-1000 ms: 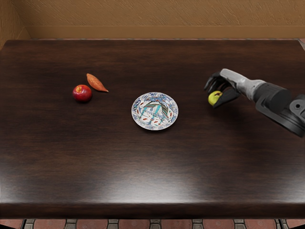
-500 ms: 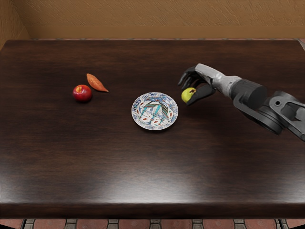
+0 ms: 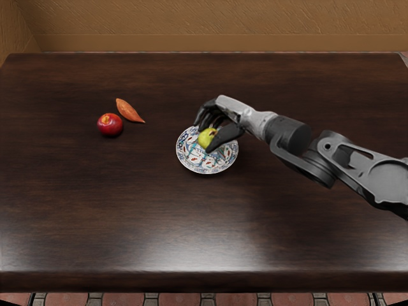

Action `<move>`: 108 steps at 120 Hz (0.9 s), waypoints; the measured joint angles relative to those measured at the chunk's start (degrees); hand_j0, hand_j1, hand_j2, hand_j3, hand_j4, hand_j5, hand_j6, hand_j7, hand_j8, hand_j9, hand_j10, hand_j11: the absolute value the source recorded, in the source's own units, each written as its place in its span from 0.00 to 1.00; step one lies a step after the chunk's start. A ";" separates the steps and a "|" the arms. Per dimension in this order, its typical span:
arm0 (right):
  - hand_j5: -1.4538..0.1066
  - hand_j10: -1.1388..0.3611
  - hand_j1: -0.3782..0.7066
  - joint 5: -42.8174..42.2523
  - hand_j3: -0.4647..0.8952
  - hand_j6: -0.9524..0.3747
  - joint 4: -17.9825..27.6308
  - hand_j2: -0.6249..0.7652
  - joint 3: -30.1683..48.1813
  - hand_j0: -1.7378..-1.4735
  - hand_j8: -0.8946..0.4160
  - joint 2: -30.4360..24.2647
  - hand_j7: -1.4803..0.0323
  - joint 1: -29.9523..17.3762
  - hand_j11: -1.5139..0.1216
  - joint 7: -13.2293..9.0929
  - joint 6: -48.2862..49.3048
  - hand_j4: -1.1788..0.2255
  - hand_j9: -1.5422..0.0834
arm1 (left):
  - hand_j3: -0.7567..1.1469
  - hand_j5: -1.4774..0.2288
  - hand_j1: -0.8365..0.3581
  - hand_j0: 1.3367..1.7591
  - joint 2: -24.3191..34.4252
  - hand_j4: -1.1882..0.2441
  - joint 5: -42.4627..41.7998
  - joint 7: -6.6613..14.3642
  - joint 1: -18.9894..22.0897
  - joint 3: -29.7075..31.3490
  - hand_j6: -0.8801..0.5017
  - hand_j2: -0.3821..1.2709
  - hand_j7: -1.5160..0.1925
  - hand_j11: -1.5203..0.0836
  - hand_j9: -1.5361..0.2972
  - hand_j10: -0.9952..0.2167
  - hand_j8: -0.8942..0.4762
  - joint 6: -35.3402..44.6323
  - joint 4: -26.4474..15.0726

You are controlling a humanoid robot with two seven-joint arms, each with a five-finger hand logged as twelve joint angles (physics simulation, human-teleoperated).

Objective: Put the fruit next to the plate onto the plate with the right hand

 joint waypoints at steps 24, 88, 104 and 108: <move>0.32 0.41 0.65 -0.38 0.34 0.18 -1.84 0.79 -0.85 0.30 0.32 3.16 0.37 -0.60 0.36 0.33 -0.04 0.34 0.37 | 0.40 0.87 0.99 0.76 0.00 0.83 0.00 0.00 0.04 0.00 0.64 0.23 0.89 0.95 0.84 0.82 0.65 0.00 0.01; 0.47 0.48 0.51 -1.53 0.34 0.31 -4.99 0.67 -7.01 0.30 0.39 4.43 0.52 -0.12 0.50 -0.04 -7.73 0.46 0.52 | 0.40 0.87 0.99 0.76 0.00 0.83 0.00 -0.01 0.00 0.00 0.64 0.23 0.89 0.95 0.84 0.82 0.65 0.00 0.02; 0.69 0.61 0.29 -1.50 0.34 0.50 -4.37 0.57 -6.74 0.30 0.52 1.39 0.73 1.71 0.70 -0.68 -6.80 0.64 0.72 | 0.40 0.87 0.99 0.76 0.00 0.83 0.00 0.00 0.08 -0.01 0.64 0.23 0.89 0.95 0.84 0.82 0.65 0.01 0.01; 0.72 0.63 0.25 -1.29 0.34 0.53 -4.01 0.55 -6.61 0.30 0.54 -0.24 0.77 2.72 0.73 -1.24 -5.83 0.67 0.75 | 0.40 0.87 0.99 0.76 0.00 0.83 0.00 0.00 0.01 -0.01 0.64 0.23 0.89 0.95 0.84 0.82 0.65 0.00 0.01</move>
